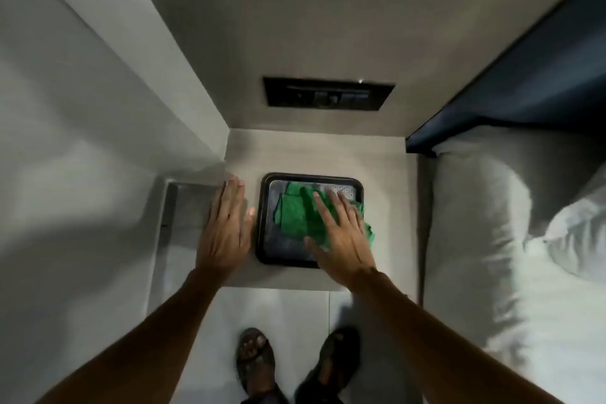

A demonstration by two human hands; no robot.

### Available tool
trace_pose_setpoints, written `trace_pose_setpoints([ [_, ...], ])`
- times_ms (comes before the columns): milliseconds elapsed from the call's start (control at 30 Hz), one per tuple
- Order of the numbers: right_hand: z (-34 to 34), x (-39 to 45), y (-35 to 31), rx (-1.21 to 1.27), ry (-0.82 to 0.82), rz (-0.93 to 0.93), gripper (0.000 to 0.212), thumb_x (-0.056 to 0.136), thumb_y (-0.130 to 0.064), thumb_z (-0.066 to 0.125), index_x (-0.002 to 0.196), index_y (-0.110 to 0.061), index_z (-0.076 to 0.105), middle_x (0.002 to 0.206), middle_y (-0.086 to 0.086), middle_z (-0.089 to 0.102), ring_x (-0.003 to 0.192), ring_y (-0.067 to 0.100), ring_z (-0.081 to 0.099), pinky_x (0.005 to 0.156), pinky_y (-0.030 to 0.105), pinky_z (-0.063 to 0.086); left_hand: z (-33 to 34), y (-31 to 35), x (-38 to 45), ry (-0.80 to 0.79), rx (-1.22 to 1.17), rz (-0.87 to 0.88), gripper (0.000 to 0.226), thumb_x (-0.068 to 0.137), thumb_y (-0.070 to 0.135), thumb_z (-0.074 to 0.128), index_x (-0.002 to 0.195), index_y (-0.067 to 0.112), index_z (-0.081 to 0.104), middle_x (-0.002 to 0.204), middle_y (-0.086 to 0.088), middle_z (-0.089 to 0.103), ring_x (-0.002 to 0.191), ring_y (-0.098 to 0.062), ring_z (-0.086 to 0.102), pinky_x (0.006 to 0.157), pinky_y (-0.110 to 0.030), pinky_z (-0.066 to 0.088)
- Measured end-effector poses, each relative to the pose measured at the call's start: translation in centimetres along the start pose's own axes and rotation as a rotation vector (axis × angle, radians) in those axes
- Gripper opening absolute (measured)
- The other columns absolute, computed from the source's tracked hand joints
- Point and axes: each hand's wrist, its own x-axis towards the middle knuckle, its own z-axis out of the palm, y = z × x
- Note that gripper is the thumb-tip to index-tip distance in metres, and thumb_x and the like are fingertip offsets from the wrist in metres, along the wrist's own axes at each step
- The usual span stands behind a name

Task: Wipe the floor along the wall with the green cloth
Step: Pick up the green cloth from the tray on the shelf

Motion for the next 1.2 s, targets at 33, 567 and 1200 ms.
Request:
trace_pose_setpoints([
  [33,0.8,0.6,0.4,-0.023,-0.006,-0.032,0.097,0.105,-0.057,0.06,0.173,-0.036,-0.005,0.182,-0.001,-0.017,0.168,0.023,-0.017,0.132,0.047,-0.015,0.9,-0.9,0.1,-0.01,0.008,0.0,0.061,0.116,0.036,0.031,0.171,0.009,0.027,0.181,-0.011,0.02,0.169,-0.022,0.013,0.139,-0.042,0.012],
  [567,7.0,4.0,5.4,-0.336,0.148,-0.199,0.07,0.113,-0.064,0.031,0.174,-0.039,0.007,0.185,0.002,-0.001,0.17,0.033,0.0,0.137,0.057,0.012,7.4,-3.4,0.5,0.001,0.07,0.036,0.058,0.115,0.017,0.031,0.171,0.006,0.026,0.182,-0.012,0.023,0.171,-0.024,0.014,0.14,-0.048,0.012],
  [1200,-3.0,0.7,-4.8,1.07,0.048,0.172,0.04,0.114,-0.041,0.044,0.146,-0.029,0.064,0.131,-0.005,0.078,0.122,0.013,0.073,0.102,0.023,0.058,1.5,-6.8,-2.0,-0.01,0.022,-0.108,0.058,0.118,0.025,0.025,0.173,0.01,0.02,0.183,-0.008,0.017,0.172,-0.022,0.009,0.138,-0.052,0.018],
])
